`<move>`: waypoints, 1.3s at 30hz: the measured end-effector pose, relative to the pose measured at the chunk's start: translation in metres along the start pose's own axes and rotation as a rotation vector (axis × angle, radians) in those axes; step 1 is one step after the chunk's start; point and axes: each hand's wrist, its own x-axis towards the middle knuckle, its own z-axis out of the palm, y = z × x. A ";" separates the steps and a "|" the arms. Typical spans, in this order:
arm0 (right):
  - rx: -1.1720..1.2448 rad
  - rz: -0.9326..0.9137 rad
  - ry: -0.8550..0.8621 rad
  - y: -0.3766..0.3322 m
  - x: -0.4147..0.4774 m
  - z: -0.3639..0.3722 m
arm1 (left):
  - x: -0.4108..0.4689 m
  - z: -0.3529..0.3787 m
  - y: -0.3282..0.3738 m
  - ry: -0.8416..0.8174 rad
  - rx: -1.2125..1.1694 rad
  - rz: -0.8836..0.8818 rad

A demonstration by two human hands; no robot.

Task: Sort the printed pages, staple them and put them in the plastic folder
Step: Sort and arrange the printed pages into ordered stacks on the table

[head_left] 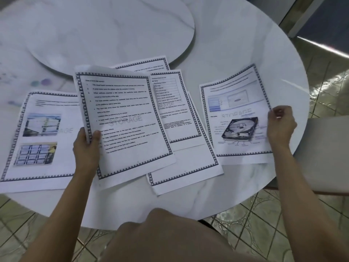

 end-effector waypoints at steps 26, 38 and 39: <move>0.276 0.176 -0.250 -0.076 -0.022 0.054 | 0.022 -0.058 -0.034 -0.039 -0.050 -0.089; 0.237 0.245 -0.496 -0.102 -0.126 0.137 | 0.024 -0.060 -0.046 -0.115 -0.071 -0.123; 0.239 0.236 -0.503 -0.107 -0.134 0.141 | 0.024 -0.059 -0.046 -0.118 -0.075 -0.123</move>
